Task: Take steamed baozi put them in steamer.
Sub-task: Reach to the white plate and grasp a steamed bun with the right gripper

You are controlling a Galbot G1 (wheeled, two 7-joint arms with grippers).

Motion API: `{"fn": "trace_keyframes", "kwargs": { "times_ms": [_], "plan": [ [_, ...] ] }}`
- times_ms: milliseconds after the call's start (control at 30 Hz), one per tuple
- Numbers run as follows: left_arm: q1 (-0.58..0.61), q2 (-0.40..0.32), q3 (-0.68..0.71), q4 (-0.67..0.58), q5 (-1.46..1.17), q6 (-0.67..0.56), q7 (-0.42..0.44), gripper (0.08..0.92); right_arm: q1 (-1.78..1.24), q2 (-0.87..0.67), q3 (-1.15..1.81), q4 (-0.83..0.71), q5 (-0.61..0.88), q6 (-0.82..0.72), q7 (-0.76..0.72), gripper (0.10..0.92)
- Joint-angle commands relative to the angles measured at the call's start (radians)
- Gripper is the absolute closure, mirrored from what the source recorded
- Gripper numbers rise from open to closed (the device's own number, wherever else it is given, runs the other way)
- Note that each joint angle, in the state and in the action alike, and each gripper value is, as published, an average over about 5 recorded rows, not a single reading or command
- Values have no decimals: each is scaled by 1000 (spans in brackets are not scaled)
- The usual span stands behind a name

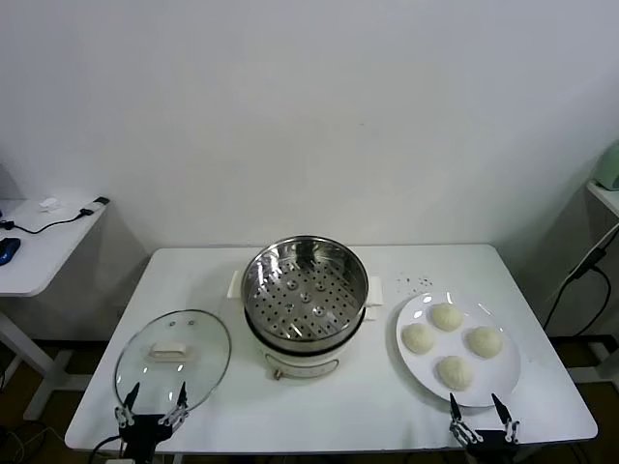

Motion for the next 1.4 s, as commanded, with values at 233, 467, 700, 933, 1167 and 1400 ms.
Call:
{"fn": "trace_keyframes", "kwargs": {
  "times_ms": [233, 467, 700, 933, 1167, 1400],
  "plan": [
    [2, 11, 7, -14, -7, 7, -2, 177, 289, -148, 106, 56, 12, -304, 6, 203],
    [-1, 26, 21, -24, -10, 2, -3, 177, 635, -526, -7, -118, 82, -517, -231, 203],
    [15, 21, 27, -37, -7, -9, -5, 177, 880, -902, -361, -342, -49, -320, -677, 203],
    [23, 13, 24, -40, -1, -15, -6, 177, 1377, -1023, -903, -533, -113, -124, -1041, 203],
    [24, 2, 29, -41, 9, -17, -7, 177, 1857, -917, -1433, -668, -166, -90, -1168, 203],
    [21, -6, 24, -47, 12, -13, -6, 177, 2152, -760, -1786, -810, -201, -94, -1233, 203]
  ]
}}
